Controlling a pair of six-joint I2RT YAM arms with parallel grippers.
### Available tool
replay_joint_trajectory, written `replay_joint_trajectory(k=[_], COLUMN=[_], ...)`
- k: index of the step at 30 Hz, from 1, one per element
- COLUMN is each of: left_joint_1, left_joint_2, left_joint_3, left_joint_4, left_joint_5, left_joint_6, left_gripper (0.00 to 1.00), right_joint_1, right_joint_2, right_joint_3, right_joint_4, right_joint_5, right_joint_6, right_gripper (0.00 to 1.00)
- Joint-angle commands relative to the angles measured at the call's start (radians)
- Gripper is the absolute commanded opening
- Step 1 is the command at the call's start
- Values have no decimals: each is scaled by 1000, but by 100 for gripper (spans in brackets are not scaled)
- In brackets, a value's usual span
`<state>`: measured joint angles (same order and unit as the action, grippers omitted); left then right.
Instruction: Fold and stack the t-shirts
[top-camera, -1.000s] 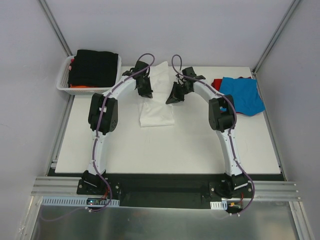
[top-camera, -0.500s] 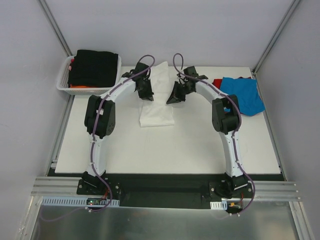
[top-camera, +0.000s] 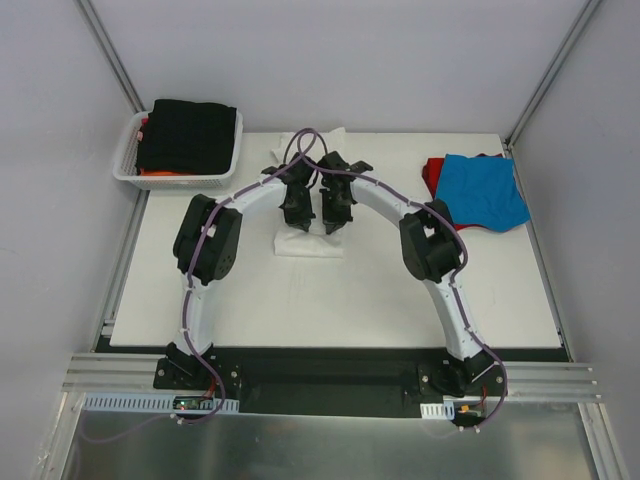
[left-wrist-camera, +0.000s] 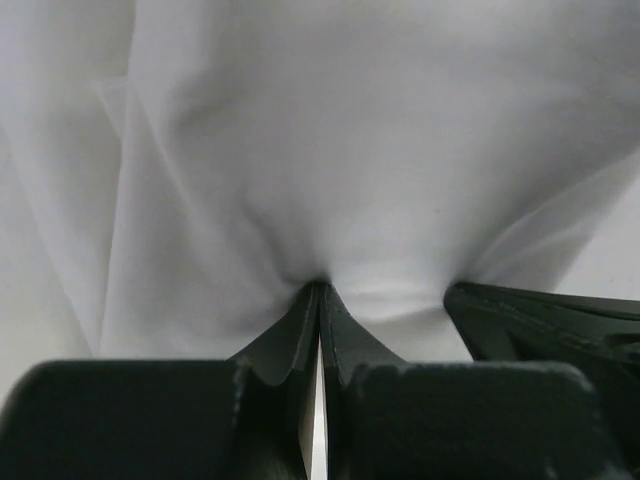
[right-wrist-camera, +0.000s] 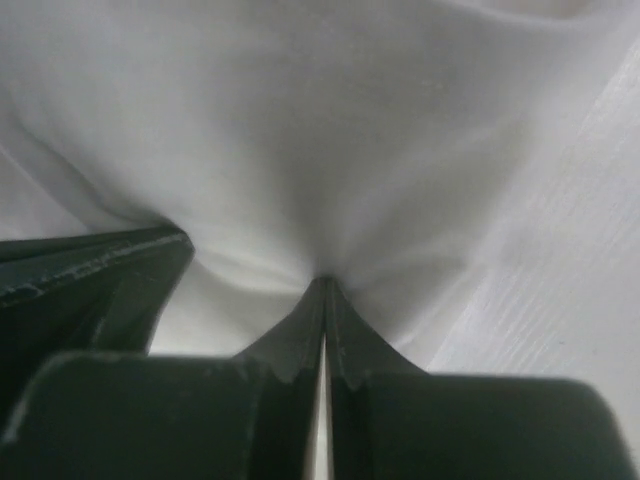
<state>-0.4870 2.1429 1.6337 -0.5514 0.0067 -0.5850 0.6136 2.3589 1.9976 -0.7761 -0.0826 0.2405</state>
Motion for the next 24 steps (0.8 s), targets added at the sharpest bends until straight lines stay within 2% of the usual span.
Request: replay_joint_trajectory(k=[1, 4, 10, 24], left_joint_1=[10, 10, -19, -130], left_joint_2=[12, 8, -69, -320], left_joint_3=[-20, -60, -175, -503], left_joint_4=[-67, -65, -65, -53], left_joint_5=[-149, -125, -123, -105], left_joint_6=[-15, -18, -47, -162], left_gripper=[0, 0, 0, 0], right_joint_1=[15, 28, 51, 121], right_joint_2=[-20, -32, -121, -282], right_joint_3=[-3, -40, -218, -526], right_joint_4=[-153, -137, -69, 47], right_joint_5=[166, 135, 90, -3], right_joint_6=[28, 33, 78, 144], right_gripper=[1, 1, 1, 1])
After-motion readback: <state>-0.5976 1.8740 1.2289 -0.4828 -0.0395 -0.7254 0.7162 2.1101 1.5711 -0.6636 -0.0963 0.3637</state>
